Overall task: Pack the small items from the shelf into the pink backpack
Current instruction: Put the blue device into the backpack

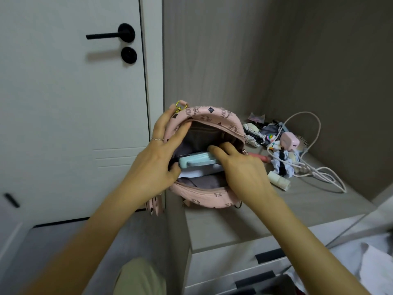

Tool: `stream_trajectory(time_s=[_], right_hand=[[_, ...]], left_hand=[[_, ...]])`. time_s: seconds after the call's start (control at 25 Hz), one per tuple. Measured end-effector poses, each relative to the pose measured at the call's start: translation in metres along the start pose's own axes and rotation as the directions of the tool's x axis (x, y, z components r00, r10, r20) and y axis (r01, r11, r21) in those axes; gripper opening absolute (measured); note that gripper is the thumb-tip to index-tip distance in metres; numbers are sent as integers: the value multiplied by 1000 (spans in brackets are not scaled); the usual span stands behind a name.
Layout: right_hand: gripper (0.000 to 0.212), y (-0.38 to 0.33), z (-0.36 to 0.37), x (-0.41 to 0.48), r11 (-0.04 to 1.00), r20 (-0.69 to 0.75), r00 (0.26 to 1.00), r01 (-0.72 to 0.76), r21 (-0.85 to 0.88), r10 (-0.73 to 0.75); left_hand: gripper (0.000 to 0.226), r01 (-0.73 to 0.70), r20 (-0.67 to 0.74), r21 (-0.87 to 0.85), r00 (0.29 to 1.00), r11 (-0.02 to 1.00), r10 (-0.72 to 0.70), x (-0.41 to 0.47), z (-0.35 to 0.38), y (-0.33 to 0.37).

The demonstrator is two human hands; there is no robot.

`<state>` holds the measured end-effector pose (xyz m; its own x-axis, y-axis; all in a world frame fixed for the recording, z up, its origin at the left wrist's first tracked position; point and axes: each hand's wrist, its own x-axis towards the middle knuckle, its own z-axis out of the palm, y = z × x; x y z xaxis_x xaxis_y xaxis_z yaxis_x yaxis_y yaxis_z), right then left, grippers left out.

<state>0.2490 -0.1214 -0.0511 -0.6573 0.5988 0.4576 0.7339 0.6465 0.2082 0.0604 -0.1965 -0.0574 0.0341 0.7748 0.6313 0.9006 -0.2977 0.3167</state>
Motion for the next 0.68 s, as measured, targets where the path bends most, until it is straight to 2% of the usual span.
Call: stream_trajectory(time_s=[0.08, 0.16, 0.24, 0.32, 0.44, 0.56, 0.68], right_hand=[[46, -8, 2, 2, 1000, -4, 1000, 18, 21, -18], [31, -20, 3, 1, 997, 27, 997, -70, 13, 69], [24, -25, 5, 0, 987, -60, 985, -162, -1, 162], [26, -22, 4, -5, 975, -90, 977, -179, 130, 191], [55, -20, -2, -13, 961, -95, 996, 25, 275, 2], [57, -19, -2, -9, 920, 170, 970, 100, 378, -175], [54, -28, 6, 2, 940, 274, 937, 123, 317, -215]], left_hand=[[100, 23, 1, -14, 1000, 1000, -23, 1, 1, 3], [103, 31, 4, -48, 1000, 998, -31, 1, 5, 5], [103, 38, 7, -67, 999, 997, -38, 2, 6, 3], [105, 46, 29, -77, 999, 996, -44, 3, 3, -1], [104, 63, 40, -92, 997, 994, -60, 6, -1, -8], [108, 103, 24, -76, 995, 992, -102, 8, 0, -11], [112, 115, 21, -72, 993, 991, -114, 6, 3, -8]])
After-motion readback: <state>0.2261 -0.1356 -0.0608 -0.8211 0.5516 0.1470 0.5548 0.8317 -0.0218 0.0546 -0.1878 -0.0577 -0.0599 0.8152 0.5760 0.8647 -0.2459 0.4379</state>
